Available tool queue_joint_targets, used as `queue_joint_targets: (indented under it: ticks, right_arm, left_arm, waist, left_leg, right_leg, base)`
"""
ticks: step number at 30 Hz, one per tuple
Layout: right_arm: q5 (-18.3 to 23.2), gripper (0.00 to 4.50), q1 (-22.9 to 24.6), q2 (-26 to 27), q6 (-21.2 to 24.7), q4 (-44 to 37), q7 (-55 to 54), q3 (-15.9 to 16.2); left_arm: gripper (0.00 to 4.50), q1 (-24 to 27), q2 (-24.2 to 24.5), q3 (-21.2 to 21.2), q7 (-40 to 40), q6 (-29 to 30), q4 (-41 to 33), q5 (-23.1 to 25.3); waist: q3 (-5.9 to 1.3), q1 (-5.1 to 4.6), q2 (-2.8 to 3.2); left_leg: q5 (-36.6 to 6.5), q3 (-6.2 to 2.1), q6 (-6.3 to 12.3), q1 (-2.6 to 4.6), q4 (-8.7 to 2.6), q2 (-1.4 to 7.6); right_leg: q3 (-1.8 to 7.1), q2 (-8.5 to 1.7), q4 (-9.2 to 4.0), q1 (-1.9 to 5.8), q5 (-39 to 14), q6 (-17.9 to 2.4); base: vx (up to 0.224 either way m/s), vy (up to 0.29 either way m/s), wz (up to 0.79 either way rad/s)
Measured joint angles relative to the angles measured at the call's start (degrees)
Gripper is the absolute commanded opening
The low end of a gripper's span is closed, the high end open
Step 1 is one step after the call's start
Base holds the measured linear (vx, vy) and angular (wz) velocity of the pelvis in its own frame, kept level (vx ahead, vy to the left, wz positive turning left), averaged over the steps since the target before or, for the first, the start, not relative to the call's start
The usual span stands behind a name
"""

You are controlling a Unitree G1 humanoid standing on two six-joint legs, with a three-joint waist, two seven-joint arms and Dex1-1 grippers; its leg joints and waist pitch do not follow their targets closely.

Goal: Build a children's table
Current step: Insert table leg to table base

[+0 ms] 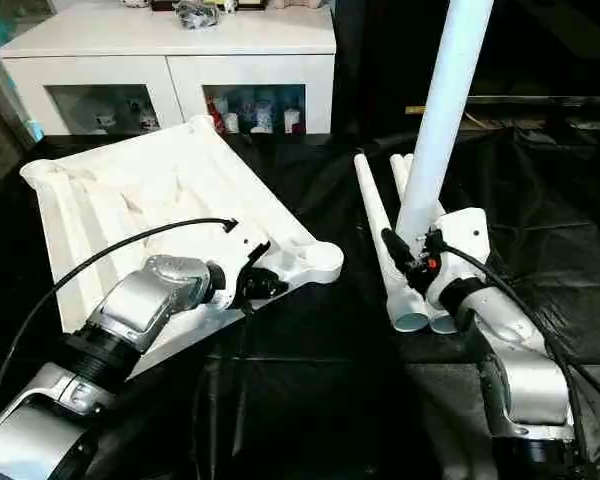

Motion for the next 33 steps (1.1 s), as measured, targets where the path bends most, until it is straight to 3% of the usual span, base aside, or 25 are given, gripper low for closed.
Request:
queue_joint_targets:
  ticks: [8, 11, 17, 25, 33]
  right_arm:
    - [2.04, 1.90, -1.11, 0.18, 0.89, 0.06, 1.76, 0.57]
    - [3.42, 1.90, -2.74, 0.07, 2.07, 0.10, 4.04, 1.39]
    - [9.96, 1.90, -6.90, -1.24, 7.93, 1.26, 13.91, 3.99]
    - [8.72, 1.90, -9.79, -2.71, 8.41, 10.24, 20.07, 6.88]
    - [8.81, 1.90, -13.52, -3.24, 8.72, 14.60, 24.65, 9.61]
  left_arm:
    - [0.02, 1.13, 0.13, 0.03, -0.75, -0.16, -0.41, -0.03]
    - [0.00, 1.31, 0.50, -0.04, -1.02, -0.65, -0.67, 0.05]
    - [0.00, 4.84, 3.97, -0.22, -4.73, -2.38, -5.62, -0.02]
    - [0.00, 12.46, 11.40, -1.15, -12.82, -7.32, -15.14, -0.07]
    - [0.00, 15.86, 12.60, -0.65, -14.93, -9.23, -19.00, -1.01]
  waist:
    - [0.06, -0.04, -0.08]
    - [0.11, -0.17, -0.17]
    - [0.19, -0.13, -0.35]
    - [0.19, 0.86, -0.43]
    - [0.12, 1.43, -1.11]
  left_leg:
    - [0.00, 0.02, 0.00, -0.02, -0.13, 0.00]
    - [0.00, 0.04, 0.01, -0.01, -0.16, 0.00]
    - [0.10, 0.13, 0.14, -0.02, -0.43, 0.01]
    - [0.19, 0.32, 0.23, -0.17, -0.64, 0.04]
    - [0.28, 0.66, 0.37, -0.31, -0.61, 0.07]
  right_leg:
    - [0.00, 0.00, -0.15, -0.01, 0.00, 0.00]
    - [0.00, 0.00, -0.14, -0.02, 0.00, 0.00]
    - [0.01, 0.00, -0.20, -0.19, 0.00, 0.00]
    - [0.02, -0.02, -0.17, -0.50, -0.01, 0.00]
    - [0.11, -0.15, -0.17, -0.66, -0.01, 0.00]
  base:
    - [0.000, 0.000, 0.00]
    - [0.000, 0.000, 0.00]
    - [0.000, 0.000, 0.00]
    - [0.000, 0.000, 0.00]
    - [0.000, 0.000, 0.00]
